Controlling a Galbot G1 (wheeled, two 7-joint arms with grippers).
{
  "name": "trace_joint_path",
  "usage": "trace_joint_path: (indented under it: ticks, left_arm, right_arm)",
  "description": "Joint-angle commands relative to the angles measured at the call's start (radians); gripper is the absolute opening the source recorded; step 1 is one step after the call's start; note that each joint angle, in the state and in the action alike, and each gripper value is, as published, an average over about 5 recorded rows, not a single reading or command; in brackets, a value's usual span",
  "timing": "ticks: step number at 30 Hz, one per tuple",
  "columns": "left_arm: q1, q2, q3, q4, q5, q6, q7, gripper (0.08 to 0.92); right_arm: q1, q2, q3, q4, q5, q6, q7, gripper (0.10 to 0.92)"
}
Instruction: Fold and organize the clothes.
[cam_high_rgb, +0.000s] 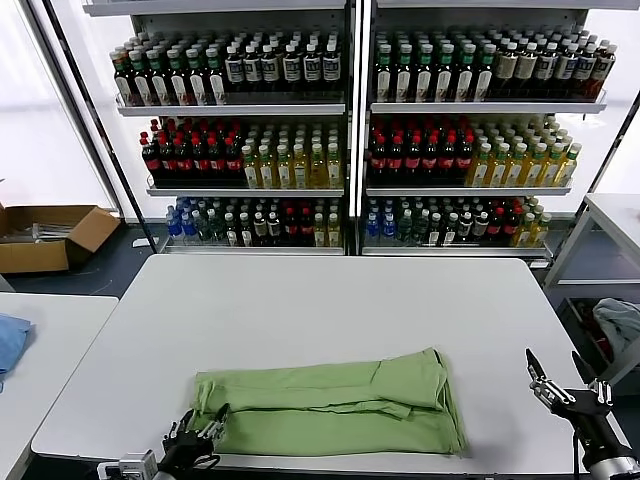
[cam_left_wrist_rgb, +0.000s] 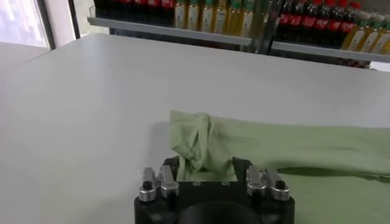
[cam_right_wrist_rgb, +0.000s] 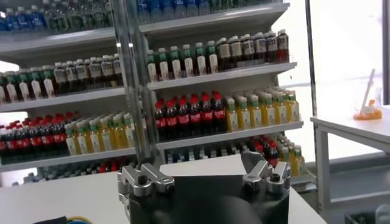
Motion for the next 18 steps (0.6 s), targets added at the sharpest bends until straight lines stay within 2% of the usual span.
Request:
trace_joint_path:
  ticks: [1, 5, 9, 13, 18]
  left_arm:
    - [0.004, -0.011, 0.025, 0.036, 0.017, -0.021, 0.006, 0.470]
    - [-0.011, 0.014, 0.005, 0.032, 0.015, -0.033, 0.019, 0.357]
    - [-0.043, 0.088, -0.051, 0.032, -0.015, -0.040, 0.031, 0.236]
    - [-0.098, 0.220, -0.193, 0.044, -0.113, -0.033, 0.037, 0.130]
    - [-0.147, 0.393, -0.419, 0.109, -0.279, -0.005, 0.064, 0.090]
  right_arm:
    - [-0.009, 0.012, 0.009, 0.009, 0.027, -0.005, 0.002, 0.823]
    - [0.001, 0.016, 0.006, 0.005, 0.015, -0.007, 0.004, 0.823]
    - [0.012, 0.029, -0.002, -0.001, 0.005, -0.009, 0.008, 0.823]
    - [0.013, 0.031, -0.004, 0.000, 0.001, -0.009, 0.007, 0.823]
    - [0.013, 0.026, 0.003, -0.004, 0.001, -0.007, 0.010, 0.823]
